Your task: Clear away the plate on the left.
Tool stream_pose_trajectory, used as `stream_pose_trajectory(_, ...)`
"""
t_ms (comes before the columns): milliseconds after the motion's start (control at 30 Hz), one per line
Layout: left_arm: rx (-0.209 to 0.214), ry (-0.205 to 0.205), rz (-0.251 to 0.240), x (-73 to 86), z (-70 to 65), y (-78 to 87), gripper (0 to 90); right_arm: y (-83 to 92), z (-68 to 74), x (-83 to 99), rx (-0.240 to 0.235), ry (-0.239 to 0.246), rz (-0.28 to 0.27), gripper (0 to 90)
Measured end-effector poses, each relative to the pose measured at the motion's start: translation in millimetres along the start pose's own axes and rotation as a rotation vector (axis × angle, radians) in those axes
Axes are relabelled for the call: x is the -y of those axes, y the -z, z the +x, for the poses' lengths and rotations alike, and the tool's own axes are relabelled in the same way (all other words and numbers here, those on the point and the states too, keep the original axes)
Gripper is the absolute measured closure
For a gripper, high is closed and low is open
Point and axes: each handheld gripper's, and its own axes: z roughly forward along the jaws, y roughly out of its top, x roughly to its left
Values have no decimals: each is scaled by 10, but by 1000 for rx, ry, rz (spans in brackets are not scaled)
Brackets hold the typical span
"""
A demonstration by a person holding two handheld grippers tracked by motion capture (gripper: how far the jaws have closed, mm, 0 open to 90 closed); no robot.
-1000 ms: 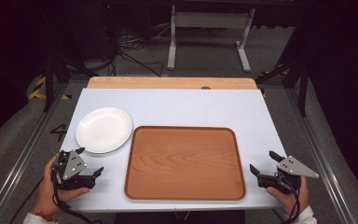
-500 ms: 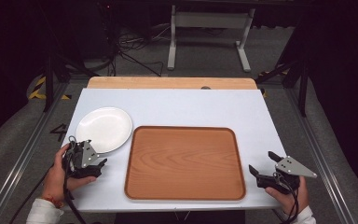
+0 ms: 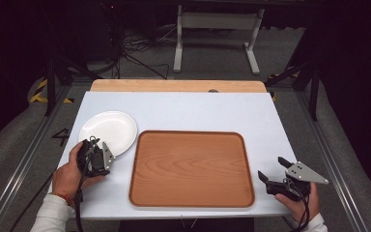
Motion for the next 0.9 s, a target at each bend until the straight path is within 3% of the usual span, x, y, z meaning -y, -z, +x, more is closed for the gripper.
stream_pose_trajectory(133,-7,-52,12,-32,-45,6,295,-6,6,0,-2,6,2,121)
stream_pose_trajectory(267,13,-131,28,-73,-108,11,509,-9,7,0,-2,7,3,121)
stream_pose_trajectory(433,24,-177,50,-109,-170,-1,774,-7,13,-1,1,10,6,122)
stream_pose_trajectory(567,15,-200,55,-116,-178,-3,816,-8,7,2,1,9,6,122)
stream_pose_trajectory(733,-70,-228,27,-153,-182,54,859,-9,6,2,0,10,5,122)
stream_pose_trajectory(900,-100,-223,19,-167,-167,80,872,-5,10,-2,0,11,3,123)
